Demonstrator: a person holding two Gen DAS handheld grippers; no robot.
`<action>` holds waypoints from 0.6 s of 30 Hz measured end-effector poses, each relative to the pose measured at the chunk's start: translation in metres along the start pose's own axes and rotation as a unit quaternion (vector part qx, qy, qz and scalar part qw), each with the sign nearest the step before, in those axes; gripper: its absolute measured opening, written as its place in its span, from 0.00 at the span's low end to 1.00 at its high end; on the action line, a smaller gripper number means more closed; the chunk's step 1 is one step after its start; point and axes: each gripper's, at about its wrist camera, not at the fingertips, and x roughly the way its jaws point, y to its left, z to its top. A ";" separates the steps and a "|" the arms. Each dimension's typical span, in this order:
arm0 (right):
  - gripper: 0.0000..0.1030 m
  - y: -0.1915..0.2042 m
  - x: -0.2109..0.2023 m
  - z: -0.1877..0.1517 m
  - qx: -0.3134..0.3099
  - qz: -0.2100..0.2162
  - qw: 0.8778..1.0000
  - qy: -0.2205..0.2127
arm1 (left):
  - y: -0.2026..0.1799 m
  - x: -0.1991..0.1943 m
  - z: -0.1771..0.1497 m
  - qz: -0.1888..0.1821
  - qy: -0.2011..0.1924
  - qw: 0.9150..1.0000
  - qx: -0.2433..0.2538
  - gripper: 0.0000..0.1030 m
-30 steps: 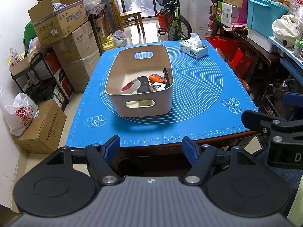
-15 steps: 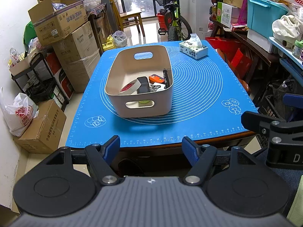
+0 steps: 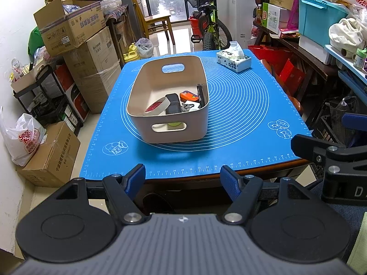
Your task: Organize rigid objects
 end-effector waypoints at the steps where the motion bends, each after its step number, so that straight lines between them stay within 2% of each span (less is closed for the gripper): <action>1: 0.97 0.000 0.000 0.000 0.000 0.000 1.000 0.000 | 0.000 0.000 0.000 0.000 0.000 1.000 0.000 0.70; 18: 0.97 0.000 -0.001 -0.001 -0.001 0.000 1.000 0.000 | -0.003 -0.001 -0.001 0.000 -0.002 1.000 0.001 0.70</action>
